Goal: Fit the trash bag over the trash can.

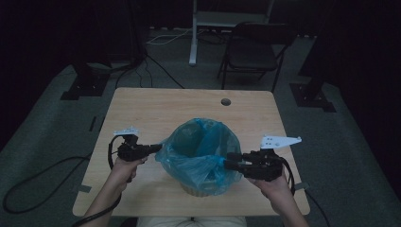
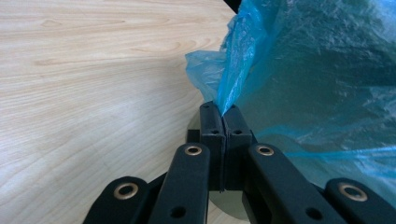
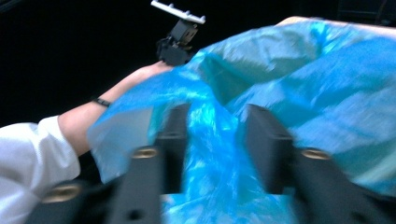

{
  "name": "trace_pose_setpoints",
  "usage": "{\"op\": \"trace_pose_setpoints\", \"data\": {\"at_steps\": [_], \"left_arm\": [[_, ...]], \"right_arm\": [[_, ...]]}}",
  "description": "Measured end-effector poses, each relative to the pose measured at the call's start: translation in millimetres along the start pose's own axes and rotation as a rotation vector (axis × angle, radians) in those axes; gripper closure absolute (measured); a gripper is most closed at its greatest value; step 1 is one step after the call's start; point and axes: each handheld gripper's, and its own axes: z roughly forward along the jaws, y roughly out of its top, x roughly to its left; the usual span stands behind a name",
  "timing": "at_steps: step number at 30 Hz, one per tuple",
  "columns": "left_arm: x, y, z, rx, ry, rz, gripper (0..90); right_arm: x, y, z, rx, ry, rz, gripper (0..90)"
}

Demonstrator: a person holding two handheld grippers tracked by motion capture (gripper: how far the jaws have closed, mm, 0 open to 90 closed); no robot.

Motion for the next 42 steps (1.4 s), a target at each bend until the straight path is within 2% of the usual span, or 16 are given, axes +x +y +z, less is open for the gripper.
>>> {"op": "trace_pose_setpoints", "data": {"at_steps": [1,3,7,9,12,16,17,19,25,28,30,35,37,39,40,42], "left_arm": [[-0.3,-0.2,-0.1,0.004,0.003,0.003,90.0],[0.3,-0.6,-1.0,0.003,0.001,0.002,90.0],[1.1,-1.5,-0.7,0.009,0.01,0.001,90.0],[1.1,-2.6,0.8,0.013,0.009,-0.001,90.0],[2.7,-4.5,4.2,0.024,0.015,-0.005,90.0],[7.1,-7.7,10.1,0.052,0.056,-0.004,90.0],[9.3,-9.0,12.1,0.059,0.065,-0.009,90.0],[13.6,-11.4,16.4,0.066,0.072,-0.022,90.0],[17.6,-14.2,30.4,0.082,0.082,-0.03,90.0],[15.7,-14.2,38.9,0.102,0.093,-0.013,90.0],[14.3,-14.6,40.9,0.11,0.107,0.003,90.0],[18.1,-18.5,35.8,0.092,0.136,0.006,89.0],[20.8,-21.4,30.9,0.057,0.133,0.0,86.9],[24.1,-24.1,27.8,0.043,0.138,-0.012,74.0],[25.1,-24.9,26.8,0.038,0.121,-0.015,62.5],[26.1,-27.2,25.0,0.022,0.106,-0.056,44.1]], "right_arm": [[1.1,-2.5,0.0,0.006,0.006,-0.006,79.7],[7.0,-9.8,-1.6,0.007,0.029,-0.017,88.5],[20.2,-31.3,8.7,0.039,0.123,-0.008,89.3],[22.3,-42.9,17.6,0.071,0.142,0.001,89.3],[14.7,-62.7,30.2,0.128,0.122,0.029,89.3],[-8.1,-85.5,34.6,0.146,0.045,0.106,89.3],[-11.6,-89.1,35.0,0.145,0.052,0.127,89.3],[-22.1,-99.0,37.1,0.153,0.009,0.157,89.3],[-49.4,-117.9,44.3,0.169,-0.051,0.237,88.9],[-52.7,-122.4,49.5,0.182,-0.072,0.251,78.6],[-51.1,-120.1,45.5,0.154,-0.075,0.248,70.5],[-44.5,-109.6,14.4,0.05,-0.079,0.258,43.7],[-40.7,-106.0,-1.3,0.0,-0.084,0.251,36.0],[-38.2,-102.9,-12.1,-0.039,-0.092,0.222,29.3],[-38.0,-100.7,-19.0,-0.062,-0.1,0.204,26.7],[-40.6,-97.5,-26.9,-0.088,-0.084,0.195,19.8]]}}
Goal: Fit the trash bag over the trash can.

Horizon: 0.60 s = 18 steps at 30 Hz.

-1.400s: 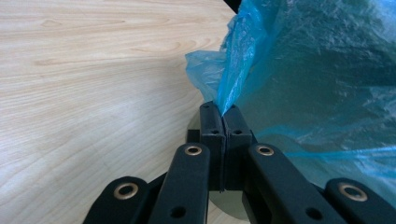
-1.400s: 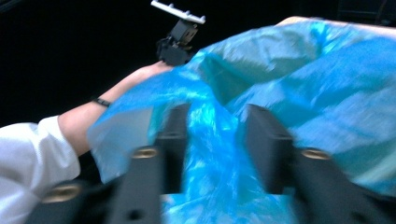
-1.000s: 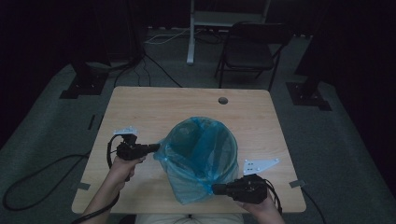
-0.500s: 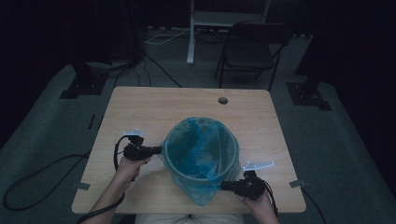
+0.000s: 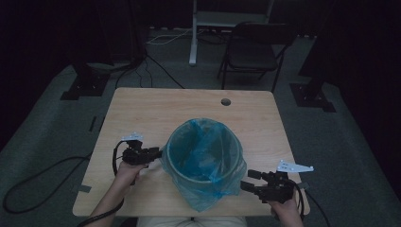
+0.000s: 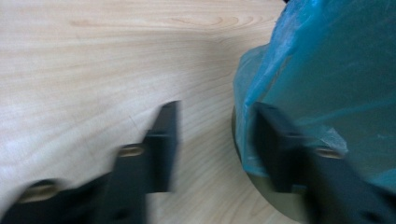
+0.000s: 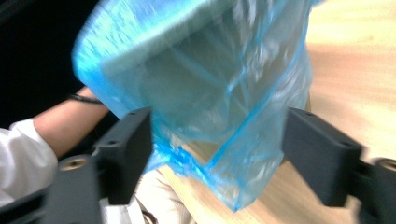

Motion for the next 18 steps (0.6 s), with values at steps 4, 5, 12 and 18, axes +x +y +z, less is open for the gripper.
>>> {"op": "trace_pose_setpoints", "data": {"at_steps": [4,5,12,18], "left_arm": [[-0.8,-2.6,-9.1,-0.054,-0.011,-0.031,21.9],[-1.3,-2.2,-10.7,-0.055,0.01,-0.028,15.7],[-18.5,-6.2,-24.9,-0.098,0.122,0.157,0.0],[-19.5,-13.4,-39.0,-0.146,0.199,0.2,0.0]], "right_arm": [[-5.1,11.2,-7.0,-0.055,-0.007,0.003,20.2],[-5.9,13.7,-7.8,-0.074,0.002,0.003,20.2],[-5.5,43.7,-1.3,-0.207,-0.004,-0.057,17.8],[5.6,75.7,16.4,-0.227,0.041,-0.145,17.8]]}}
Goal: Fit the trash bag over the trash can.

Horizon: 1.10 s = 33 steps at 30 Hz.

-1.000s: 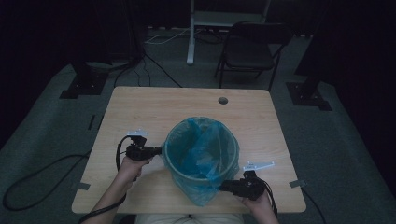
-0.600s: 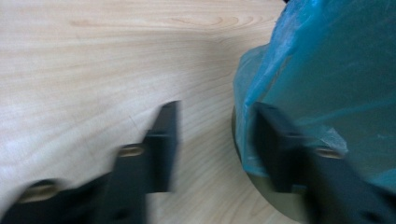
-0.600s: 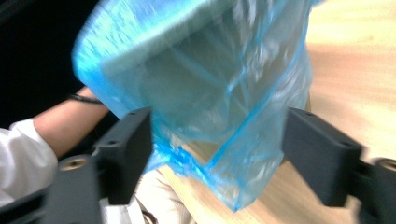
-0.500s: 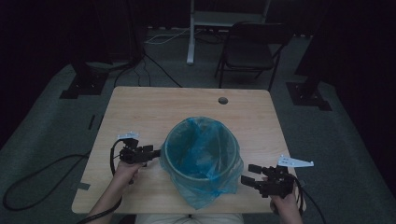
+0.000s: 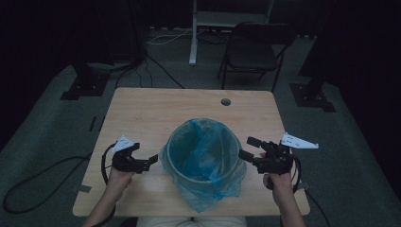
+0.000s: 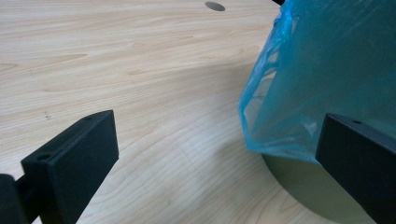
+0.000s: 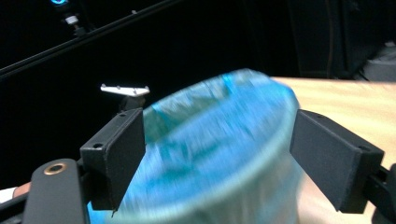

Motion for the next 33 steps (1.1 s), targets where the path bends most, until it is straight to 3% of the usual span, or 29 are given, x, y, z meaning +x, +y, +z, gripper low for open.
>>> {"op": "trace_pose_setpoints", "data": {"at_steps": [1,5,6,8,9,11,12,13,14,16,19,21,24,26,30,33], "left_arm": [[0.8,-1.4,-1.1,0.003,-0.007,0.002,0.0],[0.7,-11.1,-12.6,-0.037,0.04,0.034,0.0],[1.2,-12.9,-15.6,-0.037,0.027,0.035,0.0],[1.3,-18.7,-23.5,-0.074,0.048,0.055,0.0],[1.5,-21.1,-27.1,-0.083,0.036,0.067,0.0],[-0.4,-27.4,-35.5,-0.141,0.058,0.097,0.0],[-0.3,-30.0,-39.1,-0.154,0.033,0.109,0.0],[-0.8,-33.1,-42.1,-0.177,0.025,0.113,0.0],[-2.1,-36.8,-44.4,-0.204,0.053,0.116,0.0],[-2.1,-43.8,-48.3,-0.236,0.038,0.122,0.1],[-0.1,-54.0,-53.6,-0.278,0.033,0.097,0.1],[1.9,-59.6,-56.0,-0.266,0.066,0.101,0.2],[2.9,-67.5,-57.9,-0.219,0.132,0.157,0.1],[3.4,-71.1,-60.2,-0.201,0.142,0.176,0.1],[4.2,-73.2,-64.7,-0.216,0.152,0.186,0.1],[6.2,-73.6,-66.9,-0.247,0.155,0.168,0.1]], "right_arm": [[1.6,5.9,6.1,0.0,0.017,-0.012,17.8],[6.0,25.1,29.4,0.014,0.044,-0.058,17.8],[6.5,28.7,34.0,0.019,0.048,-0.065,17.8],[8.1,39.3,47.2,0.033,0.06,-0.083,17.8],[8.7,44.2,53.0,0.042,0.063,-0.093,17.8],[11.8,53.5,63.8,0.049,0.081,-0.111,17.8],[13.5,58.0,69.4,0.06,0.094,-0.121,17.8],[15.7,62.1,75.2,0.071,0.099,-0.13,17.8],[18.1,65.7,81.6,0.083,0.107,-0.147,17.8],[23.7,72.2,98.3,0.13,0.145,-0.166,17.8],[31.9,77.7,119.2,0.184,0.182,-0.208,17.9],[38.1,80.3,133.3,0.22,0.195,-0.244,17.9],[41.9,83.7,152.8,0.28,0.216,-0.264,17.9],[40.5,83.8,164.9,0.317,0.23,-0.25,17.9],[36.6,79.9,179.5,0.372,0.229,-0.234,17.9],[30.1,67.9,194.2,0.472,0.197,-0.237,17.9]]}}
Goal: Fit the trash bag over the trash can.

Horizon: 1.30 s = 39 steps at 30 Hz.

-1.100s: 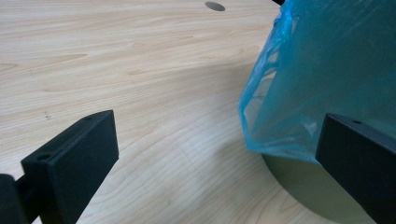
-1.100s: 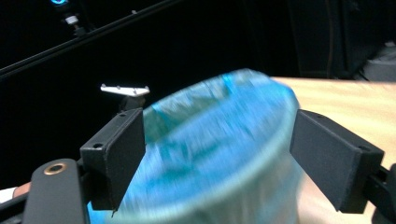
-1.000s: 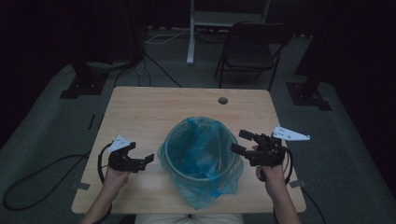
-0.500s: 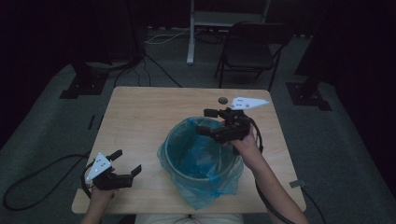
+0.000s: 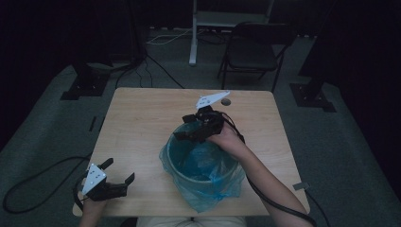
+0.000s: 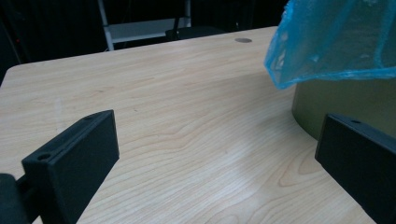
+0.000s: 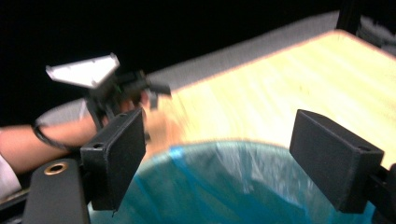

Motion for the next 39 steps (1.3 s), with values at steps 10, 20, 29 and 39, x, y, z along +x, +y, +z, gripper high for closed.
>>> {"op": "trace_pose_setpoints", "data": {"at_steps": [10,20,29,39], "left_arm": [[-0.8,-1.3,1.6,0.002,-0.005,0.008,0.1],[-2.9,-1.6,2.9,0.003,0.005,0.018,0.1],[-2.1,-3.4,2.2,0.013,0.042,0.013,0.1],[-2.3,-6.9,4.5,0.042,0.049,0.022,0.1]], "right_arm": [[-10.5,-21.8,29.1,0.286,0.015,-0.037,17.8],[-9.0,-27.2,50.7,0.439,-0.036,-0.058,14.3],[-12.5,-31.0,58.7,0.505,-0.08,-0.043,12.4],[-3.0,-20.1,34.0,0.474,-0.119,-0.072,13.4]]}}
